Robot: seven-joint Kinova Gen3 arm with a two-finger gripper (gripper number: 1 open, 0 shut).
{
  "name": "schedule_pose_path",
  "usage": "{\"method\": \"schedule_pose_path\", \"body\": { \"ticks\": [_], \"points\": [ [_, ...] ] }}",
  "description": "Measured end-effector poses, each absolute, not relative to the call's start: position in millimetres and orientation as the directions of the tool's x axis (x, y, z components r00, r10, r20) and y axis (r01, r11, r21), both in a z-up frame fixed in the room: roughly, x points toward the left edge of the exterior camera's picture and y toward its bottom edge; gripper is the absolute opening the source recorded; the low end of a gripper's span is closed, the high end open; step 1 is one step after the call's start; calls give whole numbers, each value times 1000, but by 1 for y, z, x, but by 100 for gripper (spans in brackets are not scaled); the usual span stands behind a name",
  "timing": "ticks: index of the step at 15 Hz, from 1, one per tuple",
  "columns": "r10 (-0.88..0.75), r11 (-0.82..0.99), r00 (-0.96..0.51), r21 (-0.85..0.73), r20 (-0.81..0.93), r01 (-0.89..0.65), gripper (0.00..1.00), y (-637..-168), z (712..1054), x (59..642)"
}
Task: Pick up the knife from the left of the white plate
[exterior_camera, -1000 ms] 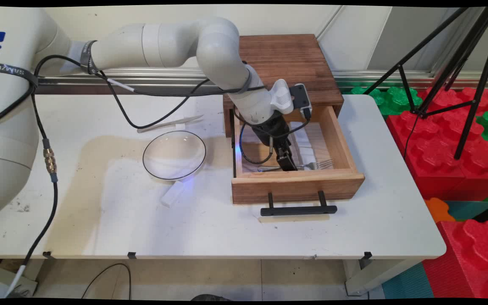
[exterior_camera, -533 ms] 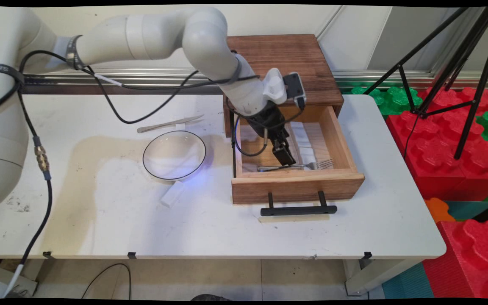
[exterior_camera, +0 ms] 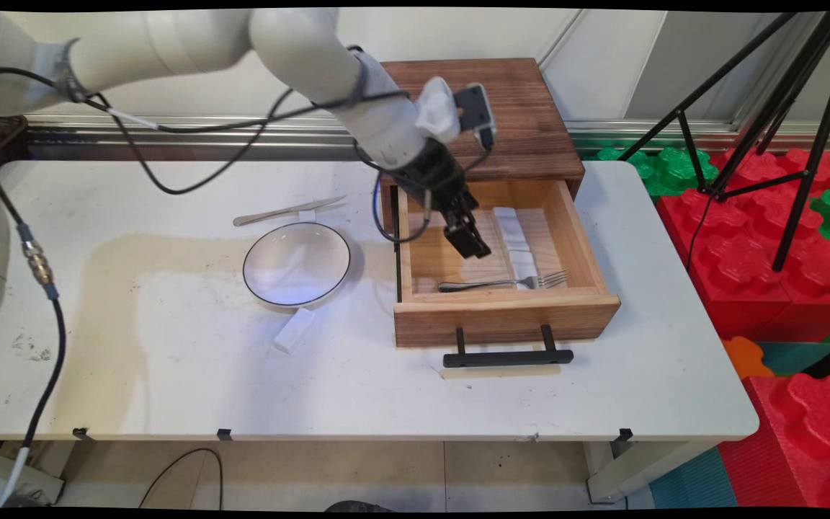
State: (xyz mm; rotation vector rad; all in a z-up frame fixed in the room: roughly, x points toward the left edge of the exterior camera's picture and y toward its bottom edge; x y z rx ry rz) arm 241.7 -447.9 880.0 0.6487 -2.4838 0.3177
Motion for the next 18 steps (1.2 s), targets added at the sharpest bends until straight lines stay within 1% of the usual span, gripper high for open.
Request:
{"method": "schedule_pose_path", "body": {
  "ticks": [4, 11, 18],
  "points": [
    [-376, 848, -714, -91, 591, -522, 100, -433, 909, 264],
    [-368, 817, -658, -110, 657, -566, 100, -396, 959, 331],
    [-391, 775, -620, -120, 680, -620, 100, -365, 981, 403]
  ]
}}
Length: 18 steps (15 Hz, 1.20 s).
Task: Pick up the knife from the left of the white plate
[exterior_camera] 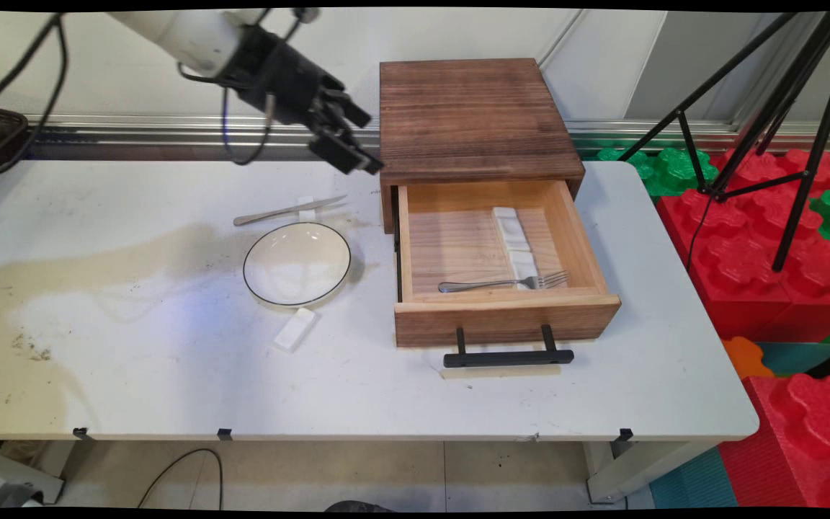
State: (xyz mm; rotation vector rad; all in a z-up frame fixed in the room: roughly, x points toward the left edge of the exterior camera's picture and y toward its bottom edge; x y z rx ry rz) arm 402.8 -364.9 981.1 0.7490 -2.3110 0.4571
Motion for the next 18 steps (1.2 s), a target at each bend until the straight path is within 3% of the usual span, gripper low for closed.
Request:
{"method": "schedule_pose_path", "body": {
  "ticks": [6, 18],
  "points": [
    [-448, 729, -627, -147, 637, -669, 100, -353, 981, 456],
    [-552, 690, -693, -212, 464, -692, 100, -391, 948, 528]
  ]
}}
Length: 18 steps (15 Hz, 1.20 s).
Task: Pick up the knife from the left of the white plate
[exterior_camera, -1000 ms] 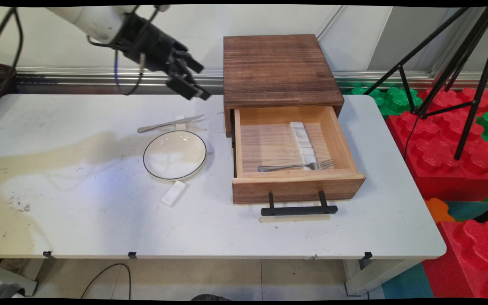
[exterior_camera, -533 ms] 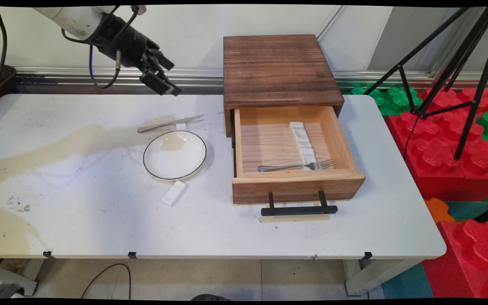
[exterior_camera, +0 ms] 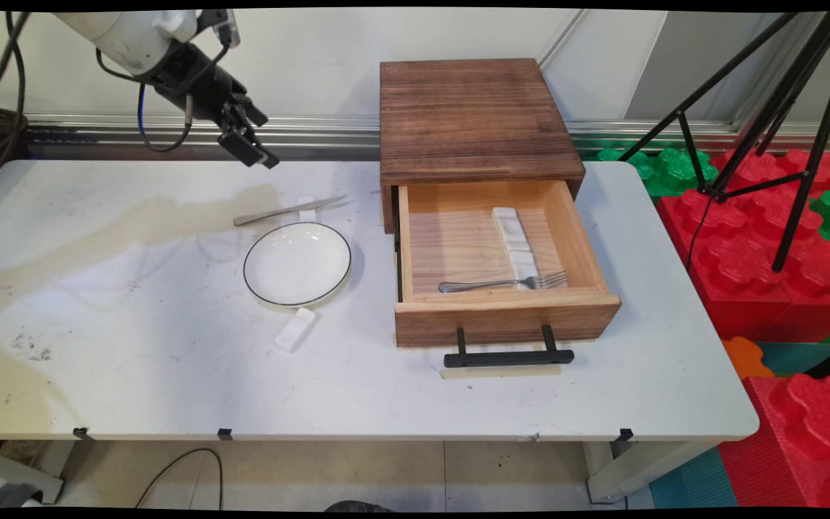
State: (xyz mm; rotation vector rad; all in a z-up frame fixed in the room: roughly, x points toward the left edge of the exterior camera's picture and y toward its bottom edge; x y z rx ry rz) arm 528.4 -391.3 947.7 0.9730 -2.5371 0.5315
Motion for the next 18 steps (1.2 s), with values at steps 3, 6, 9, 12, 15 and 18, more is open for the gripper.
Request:
{"method": "schedule_pose_path", "body": {
  "ticks": [3, 6, 9, 12, 15, 18],
  "points": [
    [-565, 704, -717, -214, 408, -677, 100, -401, 928, 541],
    [-572, 723, -742, -212, 350, -658, 100, -413, 907, 551],
    [-582, 734, -756, -206, 300, -647, 100, -426, 888, 553],
    [-585, 748, -768, -194, 259, -635, 100, -439, 870, 552],
    [-587, 758, -777, -182, 226, -626, 100, -452, 854, 550],
    [-588, 766, -784, -171, 200, -619, 100, -462, 840, 547]
  ]
}}
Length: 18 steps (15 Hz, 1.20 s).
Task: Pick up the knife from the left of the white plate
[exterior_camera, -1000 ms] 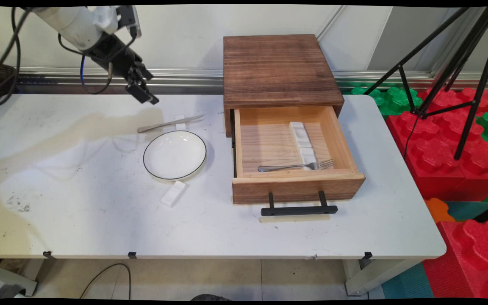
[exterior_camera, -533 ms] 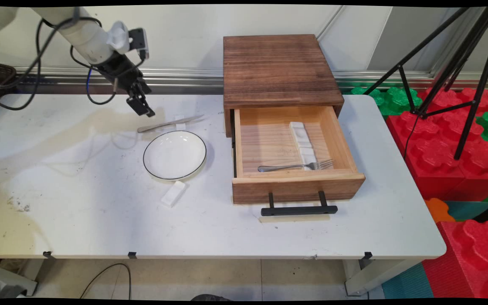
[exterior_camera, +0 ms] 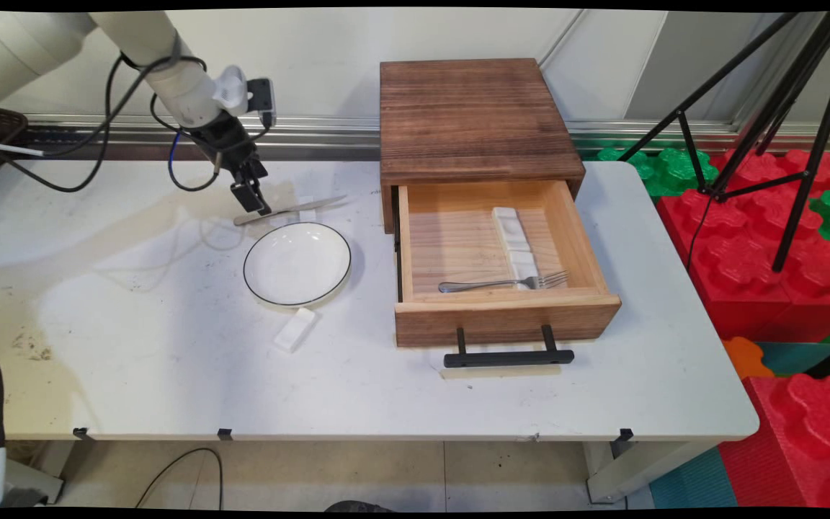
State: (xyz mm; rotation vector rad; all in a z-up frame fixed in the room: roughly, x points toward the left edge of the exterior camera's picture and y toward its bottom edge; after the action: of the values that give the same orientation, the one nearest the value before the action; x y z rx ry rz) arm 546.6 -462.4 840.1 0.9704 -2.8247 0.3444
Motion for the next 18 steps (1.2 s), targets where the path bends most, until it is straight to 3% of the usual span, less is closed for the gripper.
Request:
{"method": "schedule_pose_path", "body": {
  "ticks": [16, 17, 18],
  "points": [
    [-557, 797, -806, -143, 200, -586, 100, -497, 806, 540],
    [-555, 799, -807, -141, 200, -584, 0, -498, 806, 541],
    [-552, 802, -810, -139, 201, -581, 0, -498, 805, 541]
  ]
}}
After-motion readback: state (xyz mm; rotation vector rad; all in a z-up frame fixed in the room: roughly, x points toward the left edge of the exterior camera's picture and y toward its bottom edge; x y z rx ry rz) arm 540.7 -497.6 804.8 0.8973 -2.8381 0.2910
